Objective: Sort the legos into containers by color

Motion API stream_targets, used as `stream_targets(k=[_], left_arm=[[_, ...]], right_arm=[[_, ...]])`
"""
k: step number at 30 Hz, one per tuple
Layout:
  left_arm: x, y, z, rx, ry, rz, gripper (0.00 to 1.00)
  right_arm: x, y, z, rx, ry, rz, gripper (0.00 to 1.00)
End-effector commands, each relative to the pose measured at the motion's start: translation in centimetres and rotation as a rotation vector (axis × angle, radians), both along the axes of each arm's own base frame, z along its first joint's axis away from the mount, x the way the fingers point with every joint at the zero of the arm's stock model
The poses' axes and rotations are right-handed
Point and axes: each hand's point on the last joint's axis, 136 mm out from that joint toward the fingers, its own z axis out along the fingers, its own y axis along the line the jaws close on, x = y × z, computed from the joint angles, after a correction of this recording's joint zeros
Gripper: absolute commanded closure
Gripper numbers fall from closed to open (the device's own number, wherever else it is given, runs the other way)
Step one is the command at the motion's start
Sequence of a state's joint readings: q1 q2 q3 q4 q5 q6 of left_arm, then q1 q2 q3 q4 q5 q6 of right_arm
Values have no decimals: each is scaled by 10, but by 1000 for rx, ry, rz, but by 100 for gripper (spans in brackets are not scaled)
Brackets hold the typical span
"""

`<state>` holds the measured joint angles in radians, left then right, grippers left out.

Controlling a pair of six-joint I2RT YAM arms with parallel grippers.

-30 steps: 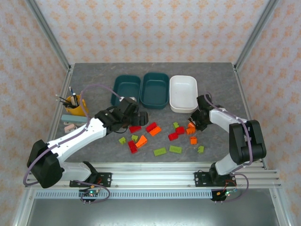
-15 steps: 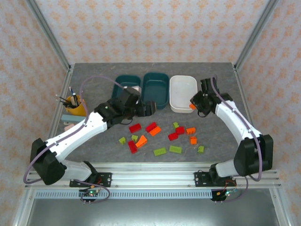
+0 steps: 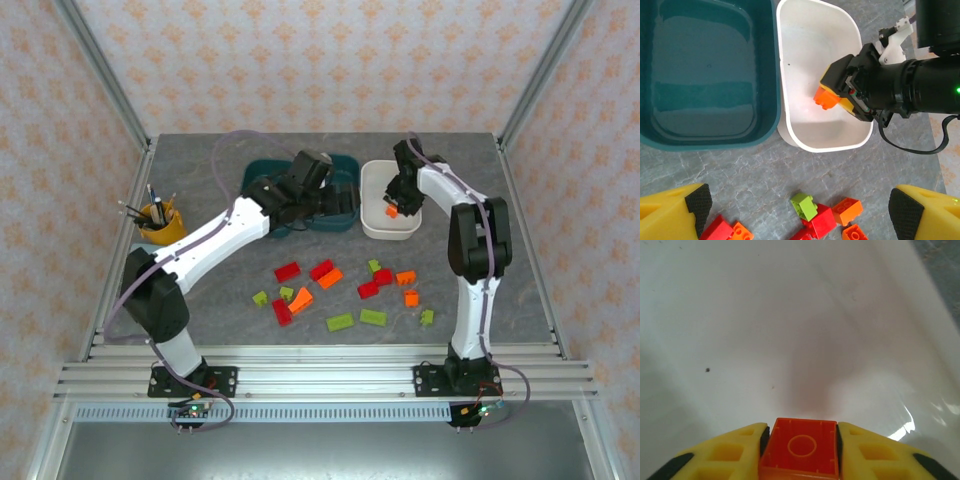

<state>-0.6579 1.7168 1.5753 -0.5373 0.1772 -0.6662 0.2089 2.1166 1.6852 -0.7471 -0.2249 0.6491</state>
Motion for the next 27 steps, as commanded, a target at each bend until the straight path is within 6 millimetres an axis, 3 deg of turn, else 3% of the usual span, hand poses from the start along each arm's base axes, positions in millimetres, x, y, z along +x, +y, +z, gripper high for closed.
stream_targets(k=[1, 5, 9, 12, 16, 18, 22, 25, 27], left_arm=[[3, -1, 9, -10, 19, 4, 6], [0, 5, 7, 14, 29, 17, 7], [-11, 33, 1, 48, 57, 93, 7], [-29, 68, -5, 94, 99, 182, 7], [-70, 111, -26, 158, 180, 252, 8], [-92, 130, -39, 195, 223, 274, 9], [-136, 167, -73, 254, 316, 347, 14], [-159, 182, -92, 233, 366, 418, 16], [-167, 186, -105, 199, 392, 468, 17]], right_arm=[[2, 0, 8, -24, 26, 11, 57], [8, 3, 29, -37, -13, 37, 45], [4, 8, 77, -52, -107, 81, 43], [-12, 20, 125, -67, -248, 151, 44], [-58, 59, 167, -42, -469, 333, 43], [-87, 79, 172, -28, -529, 435, 40], [-145, 117, 154, 40, -618, 609, 37], [-182, 139, 144, 74, -696, 731, 35], [-201, 152, 127, 97, -683, 809, 34]])
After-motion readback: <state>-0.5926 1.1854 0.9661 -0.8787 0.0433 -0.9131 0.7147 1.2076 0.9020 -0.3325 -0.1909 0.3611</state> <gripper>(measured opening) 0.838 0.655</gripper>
